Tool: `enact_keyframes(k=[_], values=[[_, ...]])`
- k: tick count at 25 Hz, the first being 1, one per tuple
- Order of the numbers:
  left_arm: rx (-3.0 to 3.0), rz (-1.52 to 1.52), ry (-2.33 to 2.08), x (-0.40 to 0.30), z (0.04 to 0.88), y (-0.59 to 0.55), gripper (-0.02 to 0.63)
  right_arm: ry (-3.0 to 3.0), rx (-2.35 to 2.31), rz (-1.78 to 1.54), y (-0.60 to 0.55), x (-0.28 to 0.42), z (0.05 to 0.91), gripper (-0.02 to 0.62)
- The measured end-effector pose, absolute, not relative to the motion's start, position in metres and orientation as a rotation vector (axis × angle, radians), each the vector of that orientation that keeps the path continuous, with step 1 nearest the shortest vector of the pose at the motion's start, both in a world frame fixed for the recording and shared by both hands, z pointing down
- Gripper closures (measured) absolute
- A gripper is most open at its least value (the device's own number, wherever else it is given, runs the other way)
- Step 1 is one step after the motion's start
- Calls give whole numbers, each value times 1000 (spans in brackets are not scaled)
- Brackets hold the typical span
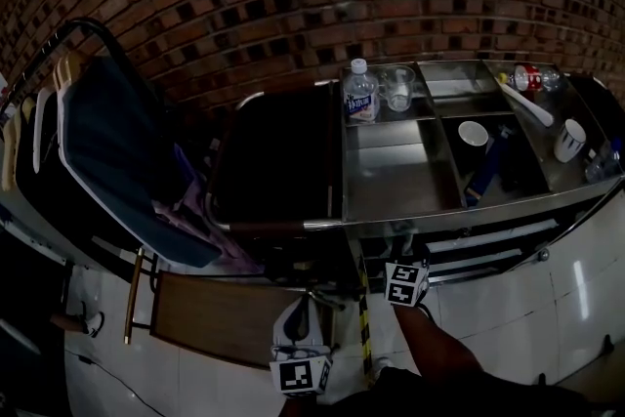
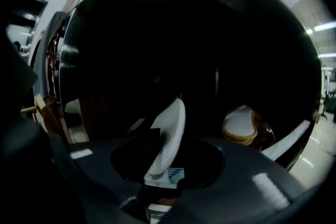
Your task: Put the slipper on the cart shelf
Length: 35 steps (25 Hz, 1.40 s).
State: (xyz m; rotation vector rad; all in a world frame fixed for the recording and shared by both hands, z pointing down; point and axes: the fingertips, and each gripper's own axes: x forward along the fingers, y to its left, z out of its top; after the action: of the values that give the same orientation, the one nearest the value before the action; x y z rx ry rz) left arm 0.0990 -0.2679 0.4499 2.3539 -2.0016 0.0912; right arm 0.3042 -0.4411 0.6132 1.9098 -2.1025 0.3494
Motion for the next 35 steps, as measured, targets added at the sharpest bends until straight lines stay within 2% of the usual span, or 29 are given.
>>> enact_keyframes(k=[6,8,20,27,30,35], values=[[2382,72,-1986,102,446,-268,591,-1989,1891,227,-444,314,622,428],[2373,66,-1984,102,447,-267,591,-1957,1853,240,-445,316,634,330],[2358,59,-1992,99,448,-257,591,-2002,1744,126,-450,308,635,347],[2352,31,-1994,96,442,-250,591,-2145,1657,-39,-424,298,586,357],[2366,26,-1983,99,443,-251,591,-2190,1674,-22,-403,297,569,391],[2427,35,-1964,116,435,-256,591,-2266,1761,-27,-364,300,525,500]])
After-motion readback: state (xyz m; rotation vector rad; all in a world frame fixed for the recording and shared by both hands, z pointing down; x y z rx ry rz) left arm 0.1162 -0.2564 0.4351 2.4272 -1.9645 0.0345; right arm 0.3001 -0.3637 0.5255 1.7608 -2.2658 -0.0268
